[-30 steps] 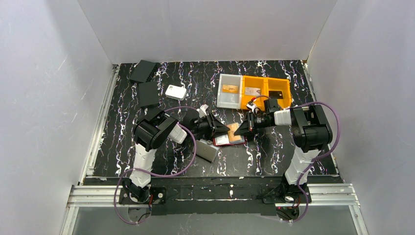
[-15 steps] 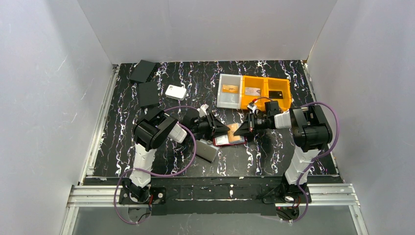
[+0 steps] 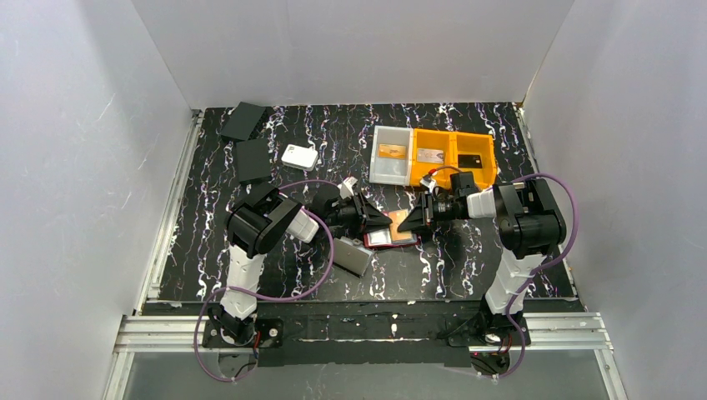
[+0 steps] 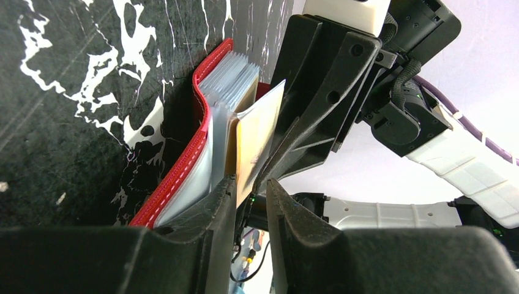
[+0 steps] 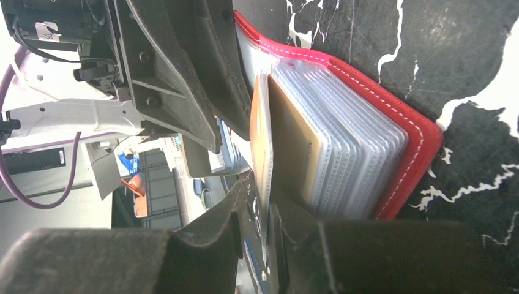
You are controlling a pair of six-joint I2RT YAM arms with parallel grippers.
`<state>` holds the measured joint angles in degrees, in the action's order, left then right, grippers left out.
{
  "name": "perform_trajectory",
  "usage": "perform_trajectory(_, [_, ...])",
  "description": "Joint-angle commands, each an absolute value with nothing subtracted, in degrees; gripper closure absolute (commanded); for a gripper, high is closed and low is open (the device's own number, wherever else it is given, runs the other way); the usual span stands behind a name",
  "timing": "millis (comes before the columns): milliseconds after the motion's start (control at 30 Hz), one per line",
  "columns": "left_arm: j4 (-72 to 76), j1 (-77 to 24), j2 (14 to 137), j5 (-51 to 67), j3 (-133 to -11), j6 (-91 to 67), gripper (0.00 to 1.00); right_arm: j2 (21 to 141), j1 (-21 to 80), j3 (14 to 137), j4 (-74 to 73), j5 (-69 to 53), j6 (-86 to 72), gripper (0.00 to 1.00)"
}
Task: Take the credit cards out of the card holder
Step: Remove the credit card from the card holder.
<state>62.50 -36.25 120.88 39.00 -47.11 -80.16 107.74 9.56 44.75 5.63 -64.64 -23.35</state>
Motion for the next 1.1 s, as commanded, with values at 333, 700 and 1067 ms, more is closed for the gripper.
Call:
perform_trajectory(333, [66.05, -36.91, 119.45, 40.7, -49.0, -81.46, 0.83, 107.24, 10.11, 45.53, 0.29, -58.3, -17.12, 0.63])
perform_trajectory(700, [64.57, -37.26, 121.01, 39.46, -50.35, -81.16, 0.86, 107.62, 10.11, 45.47, 0.09, -57.42, -16.79, 0.64])
perform_trajectory(1067, [62.2, -37.33, 121.78, 38.78, -50.38, -78.99, 1.0, 107.9, 10.11, 45.61, -1.44, -56.96, -16.46, 0.64])
